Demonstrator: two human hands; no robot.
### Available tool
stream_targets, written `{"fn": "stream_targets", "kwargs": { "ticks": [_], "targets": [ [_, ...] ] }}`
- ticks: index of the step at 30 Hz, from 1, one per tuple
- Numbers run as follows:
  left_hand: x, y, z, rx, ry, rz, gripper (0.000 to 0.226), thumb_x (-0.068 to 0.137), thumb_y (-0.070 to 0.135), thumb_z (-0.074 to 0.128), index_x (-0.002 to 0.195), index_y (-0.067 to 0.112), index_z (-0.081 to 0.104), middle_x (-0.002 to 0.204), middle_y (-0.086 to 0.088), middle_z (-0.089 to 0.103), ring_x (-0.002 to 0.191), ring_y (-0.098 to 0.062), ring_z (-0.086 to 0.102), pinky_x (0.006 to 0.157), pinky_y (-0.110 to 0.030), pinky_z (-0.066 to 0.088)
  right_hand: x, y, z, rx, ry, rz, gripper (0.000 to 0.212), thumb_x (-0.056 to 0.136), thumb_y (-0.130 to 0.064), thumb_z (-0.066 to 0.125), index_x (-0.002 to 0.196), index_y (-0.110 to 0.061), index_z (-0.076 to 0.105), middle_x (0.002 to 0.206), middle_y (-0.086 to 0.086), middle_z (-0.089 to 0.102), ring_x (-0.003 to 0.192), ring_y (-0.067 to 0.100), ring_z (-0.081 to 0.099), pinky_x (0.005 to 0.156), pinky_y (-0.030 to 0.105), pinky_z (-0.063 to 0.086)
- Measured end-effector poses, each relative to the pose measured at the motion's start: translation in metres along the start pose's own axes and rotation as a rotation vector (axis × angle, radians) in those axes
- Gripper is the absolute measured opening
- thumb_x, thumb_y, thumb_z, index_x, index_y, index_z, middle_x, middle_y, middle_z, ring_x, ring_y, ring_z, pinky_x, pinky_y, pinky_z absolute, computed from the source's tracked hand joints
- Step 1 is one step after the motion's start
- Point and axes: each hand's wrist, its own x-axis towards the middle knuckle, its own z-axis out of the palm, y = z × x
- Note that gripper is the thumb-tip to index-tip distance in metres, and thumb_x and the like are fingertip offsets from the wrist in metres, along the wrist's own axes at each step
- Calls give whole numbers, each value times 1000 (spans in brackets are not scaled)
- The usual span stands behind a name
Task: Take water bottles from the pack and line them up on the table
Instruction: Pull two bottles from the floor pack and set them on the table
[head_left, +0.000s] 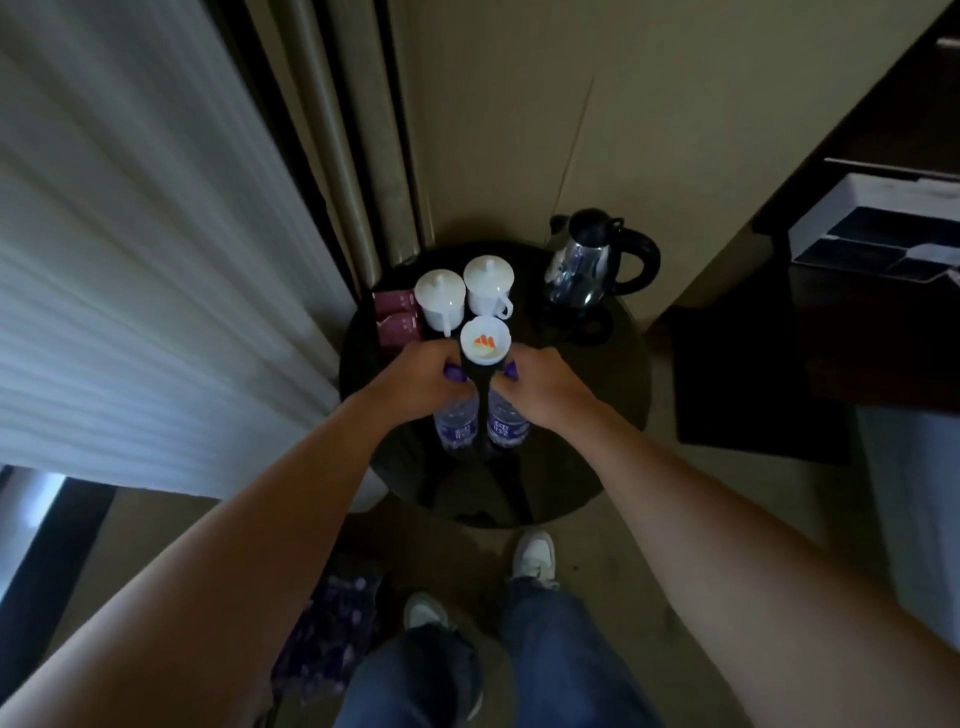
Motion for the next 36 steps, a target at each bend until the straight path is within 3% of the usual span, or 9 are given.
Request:
{"fn": "stream_targets", "kwargs": {
  "ticks": [3,8,12,14,18,26,30,32,36],
  "targets": [
    [1,0,5,-13,-16,1,15,72,21,73,78,22,59,74,1,61,71,-9,59,59,-21,46,-5,6,11,48,31,27,29,86,-31,54,96,-4,55,93,19,62,82,33,62,71,46,53],
    [-5,1,7,-147,-19,-92,28,75,27,77,96,12,67,95,-9,69,91,-19,65,79,-37,57,-11,11,27,112,84,42,20,82,-29,58,84,-10,55,85,14,63,76,28,63,64,41,52],
    [-9,1,3,-159,-112,-126,28,75,14,76,98,3,66,98,-20,69,98,-31,66,89,-53,53,-12,15,32,207,170,61,14,78,-28,63,71,-25,51,69,-9,56,69,13,58,51,23,43],
    [-12,0,3,-148,-74,-116,26,76,17,76,95,1,66,90,-19,67,94,-33,66,86,-51,55,-14,18,36,206,203,67,17,78,-34,66,77,-27,51,68,-15,51,71,9,55,51,19,39],
    [-14,-3,10,-102,55,-108,30,77,25,74,91,1,63,86,-12,62,91,-28,62,83,-43,51,-17,26,55,166,216,169,45,67,-56,71,89,-20,56,86,0,62,80,18,62,67,36,55],
    [0,-21,6,-233,-36,-117,37,77,23,74,108,15,56,103,-6,60,102,-26,60,86,-43,51,-10,34,76,449,296,258,39,60,-38,83,80,-37,50,81,-17,56,74,1,53,60,18,42],
    [2,-24,1,-322,-112,-225,36,73,30,74,106,29,59,117,1,62,106,-18,56,84,-40,48,0,37,69,410,299,308,50,59,-32,81,104,-30,59,113,1,50,98,20,54,82,32,50],
    [1,-23,5,-367,-103,-222,33,70,30,72,101,30,60,113,1,64,104,-17,57,84,-39,47,2,37,67,396,292,360,58,56,-35,80,110,-31,58,116,2,41,102,22,49,87,36,49],
    [1,-28,23,-368,-70,-126,34,70,25,78,102,20,66,103,-2,71,99,-14,64,87,-35,51,4,34,73,531,238,393,66,48,-46,84,108,-30,59,122,4,56,115,27,53,95,44,48]
  ]
}}
